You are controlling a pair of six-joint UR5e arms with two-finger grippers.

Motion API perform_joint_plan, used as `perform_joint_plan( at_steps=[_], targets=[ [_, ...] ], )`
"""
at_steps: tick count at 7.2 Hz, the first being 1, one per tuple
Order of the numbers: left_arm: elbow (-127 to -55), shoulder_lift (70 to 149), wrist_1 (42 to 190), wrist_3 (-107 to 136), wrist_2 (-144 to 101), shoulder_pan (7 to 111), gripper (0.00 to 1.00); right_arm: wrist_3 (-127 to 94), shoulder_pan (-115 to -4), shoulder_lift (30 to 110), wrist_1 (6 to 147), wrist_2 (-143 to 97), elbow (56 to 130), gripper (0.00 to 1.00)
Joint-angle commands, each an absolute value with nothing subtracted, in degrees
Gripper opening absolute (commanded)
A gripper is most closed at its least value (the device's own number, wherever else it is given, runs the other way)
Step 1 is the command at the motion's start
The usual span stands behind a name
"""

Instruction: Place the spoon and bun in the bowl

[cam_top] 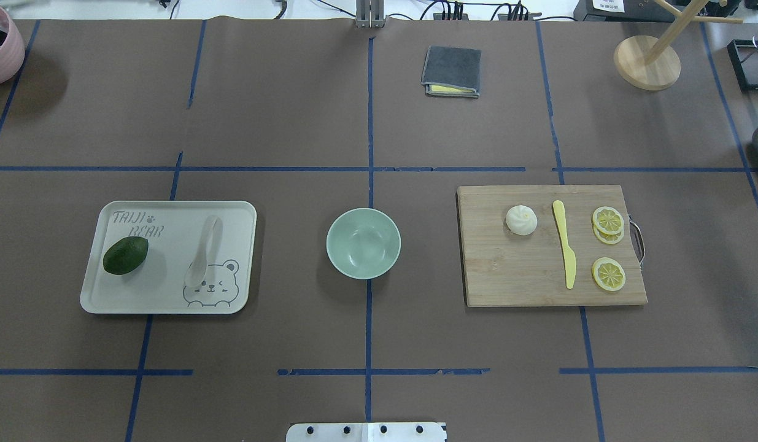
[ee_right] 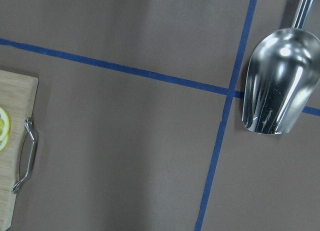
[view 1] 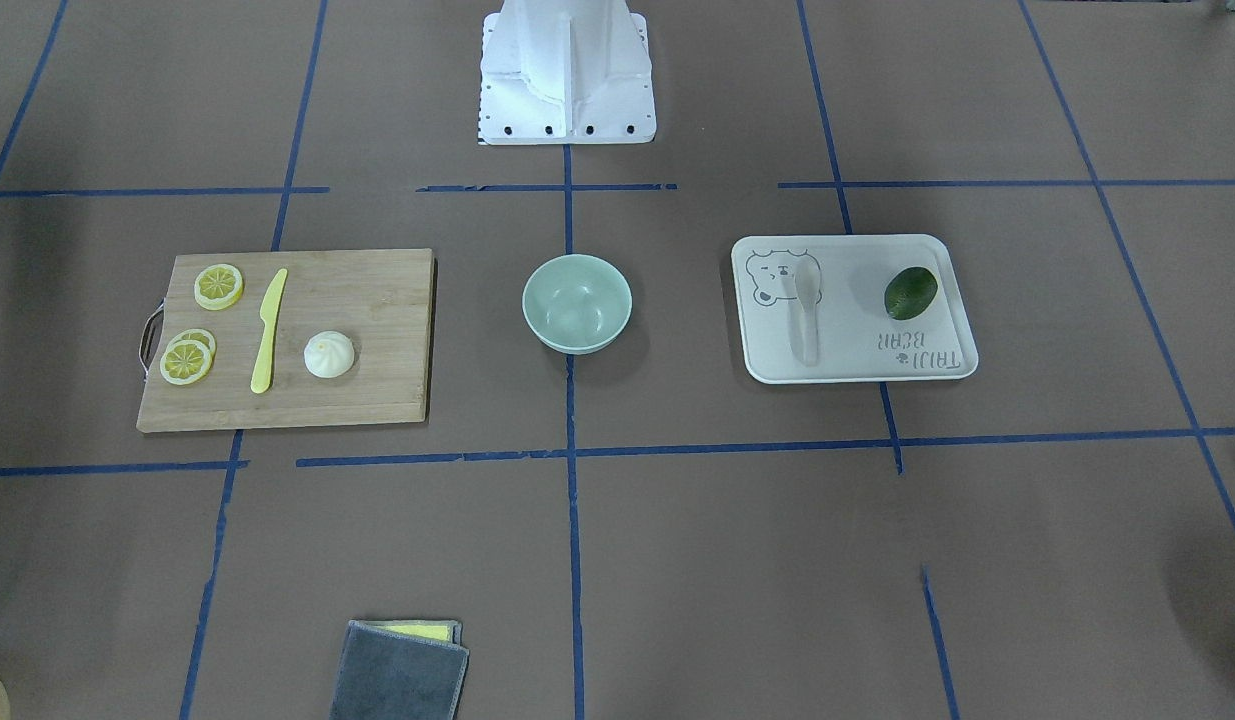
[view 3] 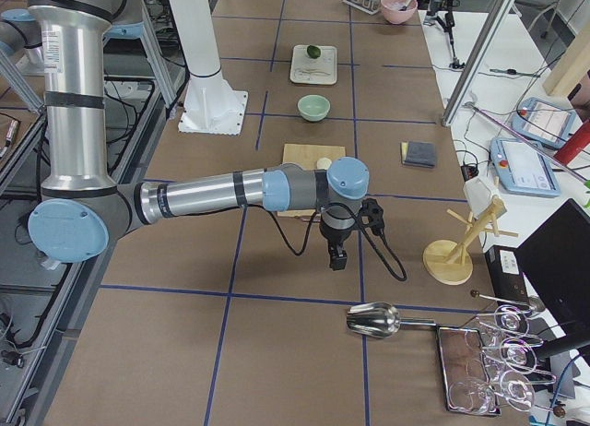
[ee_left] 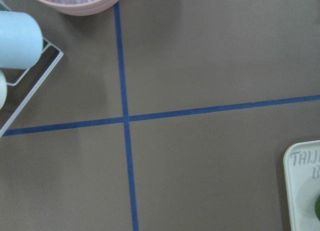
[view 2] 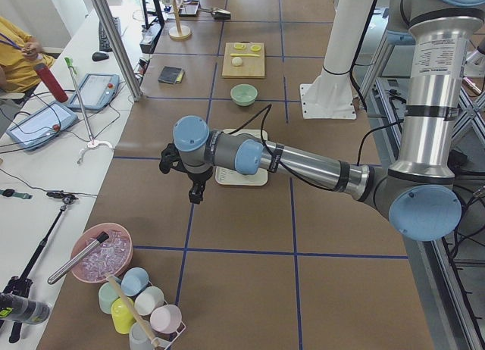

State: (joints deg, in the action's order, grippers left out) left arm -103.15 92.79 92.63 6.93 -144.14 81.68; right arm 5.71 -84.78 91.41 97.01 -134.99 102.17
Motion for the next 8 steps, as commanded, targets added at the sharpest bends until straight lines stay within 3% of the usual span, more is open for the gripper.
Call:
perform_joint_plan(
  at_steps=[1, 4, 8],
  targets=[
    [-105.12, 93.16, 108.64, 27.58, -143.79, 70.28, 1.00, 5.63, -84.73, 91.58, 96.94, -135.09, 102.13, 1.00],
    [-103.46, 101.67, 110.40, 44.37, -128.62, 51.56, 0.99, 5.63, -84.64, 91.84, 97.03, -135.09, 102.13, 1.00],
    [-96.33, 109.76, 104.01, 51.77, -121.52, 42.48, 0.89, 5.63, -84.46, 92.20, 97.12, -135.26, 101.95, 1.00]
  ],
)
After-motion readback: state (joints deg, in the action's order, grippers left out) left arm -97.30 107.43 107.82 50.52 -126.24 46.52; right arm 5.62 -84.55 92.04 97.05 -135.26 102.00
